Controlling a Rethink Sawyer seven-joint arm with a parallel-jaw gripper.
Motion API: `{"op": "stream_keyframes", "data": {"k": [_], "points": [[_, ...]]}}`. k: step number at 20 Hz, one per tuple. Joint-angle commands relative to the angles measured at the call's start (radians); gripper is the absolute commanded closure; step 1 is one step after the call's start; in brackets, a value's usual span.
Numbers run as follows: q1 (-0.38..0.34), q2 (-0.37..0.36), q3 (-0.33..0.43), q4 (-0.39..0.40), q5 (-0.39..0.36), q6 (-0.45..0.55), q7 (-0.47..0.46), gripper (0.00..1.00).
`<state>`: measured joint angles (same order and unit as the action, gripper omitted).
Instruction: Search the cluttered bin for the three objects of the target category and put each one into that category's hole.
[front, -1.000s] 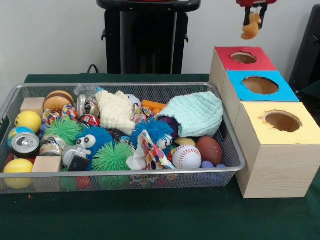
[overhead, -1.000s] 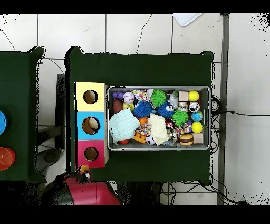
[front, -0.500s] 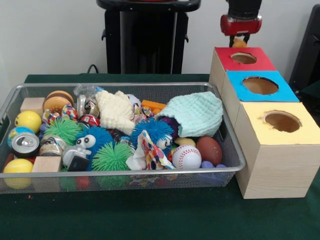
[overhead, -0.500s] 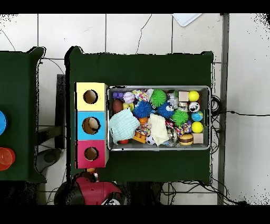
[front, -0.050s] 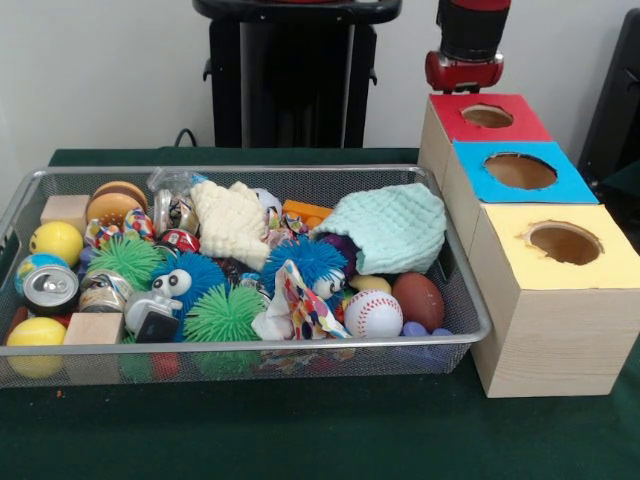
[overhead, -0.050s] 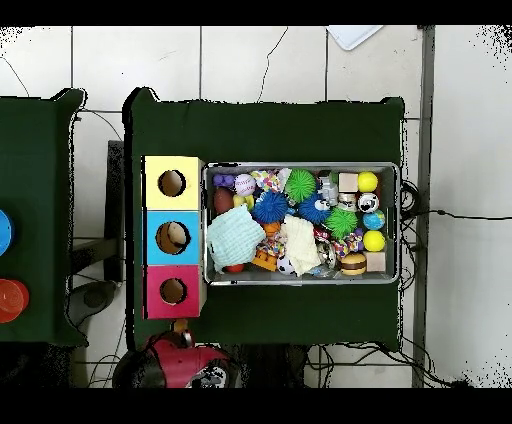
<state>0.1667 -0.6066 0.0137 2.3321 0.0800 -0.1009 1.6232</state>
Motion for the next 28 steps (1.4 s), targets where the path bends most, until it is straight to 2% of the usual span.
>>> {"op": "stream_keyframes", "data": {"k": [1,6,7,12,14,21,25,28], "points": [[-0.004,0.015,0.002,-0.084,0.064,-0.018,0.229,1.0],[0.009,-0.03,-0.006,-0.071,0.065,0.052,0.213,1.0],[0.006,-0.087,0.004,-0.031,0.062,0.087,0.219,1.0],[0.01,-0.261,0.002,0.021,0.066,0.303,0.208,1.0],[0.013,-0.295,-0.005,0.01,0.068,0.343,0.212,1.0],[0.003,-0.248,-0.035,-0.104,0.054,0.335,0.197,1.0],[0.006,-0.244,-0.056,-0.175,0.045,0.394,0.178,1.0],[-0.004,-0.231,-0.067,-0.238,0.033,0.381,0.153,1.0]]}}
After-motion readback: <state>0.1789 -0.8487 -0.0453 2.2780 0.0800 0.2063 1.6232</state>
